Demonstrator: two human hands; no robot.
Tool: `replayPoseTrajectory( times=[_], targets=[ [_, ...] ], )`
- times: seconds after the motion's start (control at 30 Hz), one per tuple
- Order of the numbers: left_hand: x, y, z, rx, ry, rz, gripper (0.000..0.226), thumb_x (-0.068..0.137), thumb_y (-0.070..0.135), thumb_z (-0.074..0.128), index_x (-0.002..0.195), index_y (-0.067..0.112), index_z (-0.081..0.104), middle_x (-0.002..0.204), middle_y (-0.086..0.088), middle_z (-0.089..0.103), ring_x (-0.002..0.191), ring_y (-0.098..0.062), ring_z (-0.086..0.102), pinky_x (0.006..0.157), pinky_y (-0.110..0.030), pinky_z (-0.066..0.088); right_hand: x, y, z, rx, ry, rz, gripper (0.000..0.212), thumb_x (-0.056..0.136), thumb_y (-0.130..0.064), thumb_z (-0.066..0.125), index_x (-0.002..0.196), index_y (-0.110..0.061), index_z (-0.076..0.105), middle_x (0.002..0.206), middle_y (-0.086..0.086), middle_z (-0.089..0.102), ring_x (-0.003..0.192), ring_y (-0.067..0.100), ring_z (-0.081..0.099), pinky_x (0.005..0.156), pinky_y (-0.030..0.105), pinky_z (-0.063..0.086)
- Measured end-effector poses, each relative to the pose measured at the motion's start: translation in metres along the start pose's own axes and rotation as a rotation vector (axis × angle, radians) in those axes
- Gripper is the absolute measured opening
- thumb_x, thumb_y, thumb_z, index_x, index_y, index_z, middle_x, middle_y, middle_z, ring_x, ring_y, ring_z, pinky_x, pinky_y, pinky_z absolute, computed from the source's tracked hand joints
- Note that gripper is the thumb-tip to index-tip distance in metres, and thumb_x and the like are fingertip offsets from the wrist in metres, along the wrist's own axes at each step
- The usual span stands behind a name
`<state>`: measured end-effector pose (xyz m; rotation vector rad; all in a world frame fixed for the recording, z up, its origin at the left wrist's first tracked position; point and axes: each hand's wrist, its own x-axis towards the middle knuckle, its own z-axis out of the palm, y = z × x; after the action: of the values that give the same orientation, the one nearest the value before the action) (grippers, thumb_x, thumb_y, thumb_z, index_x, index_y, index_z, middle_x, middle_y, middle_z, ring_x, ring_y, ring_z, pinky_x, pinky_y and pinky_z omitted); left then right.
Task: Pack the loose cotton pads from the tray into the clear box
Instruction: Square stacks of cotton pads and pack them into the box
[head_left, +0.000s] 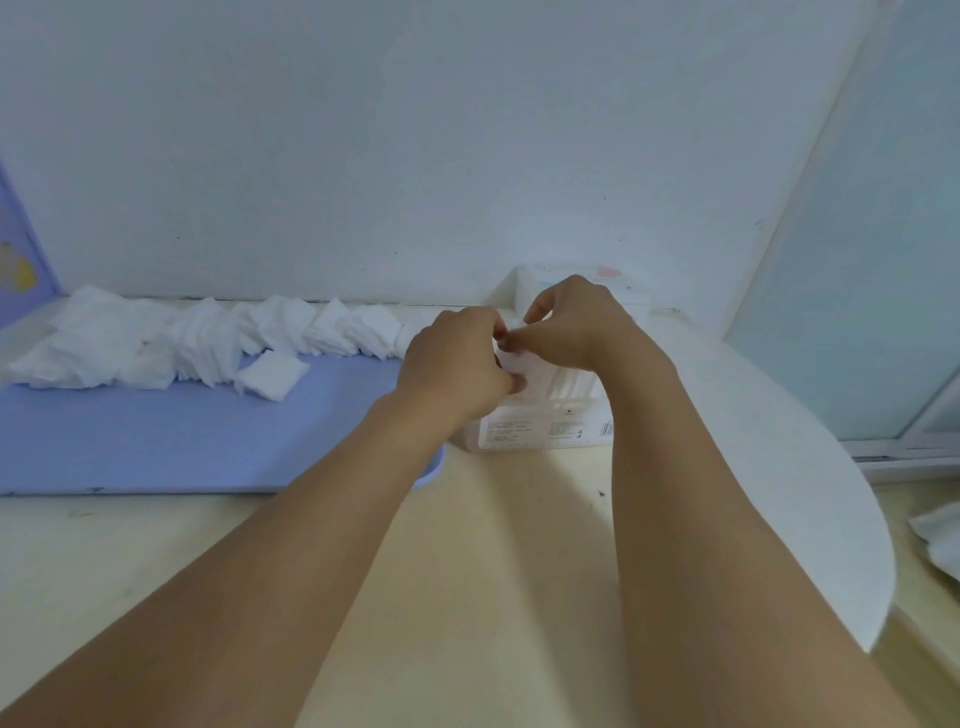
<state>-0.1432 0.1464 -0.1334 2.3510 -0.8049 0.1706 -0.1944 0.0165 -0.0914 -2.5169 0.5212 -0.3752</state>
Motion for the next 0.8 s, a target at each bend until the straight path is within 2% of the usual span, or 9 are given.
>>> replayPoseTrajectory(
  times=[0.13,0.2,0.27,0.3,0.37,0.4,0.5,0.67,0.8],
  targets=[
    [-0.001,0.0,-0.001,0.035,-0.006,0.003,0.057,0.078,0.036,0.081,0.129,0.027,0.059,0.111,0.003,0.072,0.108,-0.022,0.064,0.087,-0.036,0.051,0.002,0.004,-0.002,0.073,0.04,0.004,0.059,0.078,-0.054,0.079,0.094,0.001,0.074,0.089,0.016,0.075,0.081,0.029,0.073,0.083,0.043,0.058],
    [-0.001,0.001,0.0,0.051,-0.003,0.005,0.058,0.078,0.036,0.081,0.131,0.026,0.058,0.112,0.002,0.072,0.11,-0.022,0.064,0.087,-0.037,0.05,0.005,0.006,-0.005,0.114,0.117,-0.014,0.055,0.085,-0.05,0.073,0.089,0.005,0.069,0.082,0.018,0.075,0.074,0.03,0.073,0.082,0.046,0.06],
    [-0.001,0.002,0.0,0.045,-0.001,0.007,0.06,0.077,0.036,0.082,0.131,0.027,0.057,0.111,0.002,0.072,0.108,-0.022,0.064,0.087,-0.037,0.051,0.007,0.006,-0.006,0.134,0.197,-0.058,0.042,0.088,-0.041,0.072,0.09,0.001,0.072,0.08,0.012,0.075,0.066,0.023,0.069,0.069,0.037,0.059],
    [-0.001,0.002,0.0,0.037,0.002,0.008,0.063,0.075,0.036,0.083,0.131,0.027,0.056,0.11,0.003,0.072,0.106,-0.022,0.064,0.087,-0.038,0.051,0.007,0.005,-0.008,0.145,0.211,-0.089,0.03,0.087,-0.035,0.074,0.088,-0.004,0.075,0.075,0.004,0.073,0.06,0.014,0.064,0.06,0.028,0.053],
    [-0.002,0.002,-0.002,0.03,0.005,0.012,0.064,0.072,0.036,0.083,0.13,0.03,0.056,0.106,0.004,0.071,0.102,-0.021,0.065,0.084,-0.038,0.052,0.004,0.002,-0.009,0.137,0.148,-0.142,0.013,0.084,-0.026,0.078,0.083,-0.013,0.077,0.065,-0.01,0.064,0.056,0.002,0.055,0.052,0.016,0.041],
    [-0.002,0.002,-0.003,0.027,0.007,0.015,0.062,0.072,0.035,0.083,0.128,0.03,0.058,0.102,0.004,0.072,0.099,-0.021,0.066,0.083,-0.037,0.053,0.003,0.002,-0.009,0.107,0.087,-0.151,0.01,0.083,-0.025,0.08,0.082,-0.016,0.077,0.064,-0.011,0.062,0.059,0.002,0.056,0.053,0.014,0.04],
    [-0.003,0.001,-0.004,0.0,0.013,0.016,0.052,0.071,0.031,0.085,0.118,0.029,0.065,0.092,0.006,0.073,0.094,-0.02,0.067,0.082,-0.038,0.055,0.001,0.003,-0.005,0.029,-0.063,-0.124,0.006,0.085,-0.022,0.079,0.084,-0.016,0.078,0.068,-0.006,0.066,0.066,0.008,0.062,0.062,0.021,0.046],
    [-0.002,-0.001,-0.003,-0.014,0.056,0.025,0.055,0.073,0.03,0.086,0.123,0.027,0.064,0.093,0.008,0.073,0.097,-0.018,0.066,0.084,-0.035,0.053,0.003,0.001,-0.013,0.135,0.135,-0.204,0.006,0.083,-0.02,0.078,0.079,-0.016,0.078,0.066,-0.007,0.066,0.061,0.004,0.06,0.058,0.019,0.045],
    [-0.001,-0.001,-0.005,0.006,0.08,0.039,0.049,0.073,0.032,0.088,0.117,0.025,0.069,0.096,0.006,0.074,0.094,-0.019,0.067,0.081,-0.032,0.051,0.004,0.003,-0.004,-0.007,-0.001,-0.154,0.003,0.081,-0.015,0.079,0.079,-0.013,0.079,0.067,-0.003,0.068,0.063,0.009,0.063,0.063,0.027,0.05]
  ],
)
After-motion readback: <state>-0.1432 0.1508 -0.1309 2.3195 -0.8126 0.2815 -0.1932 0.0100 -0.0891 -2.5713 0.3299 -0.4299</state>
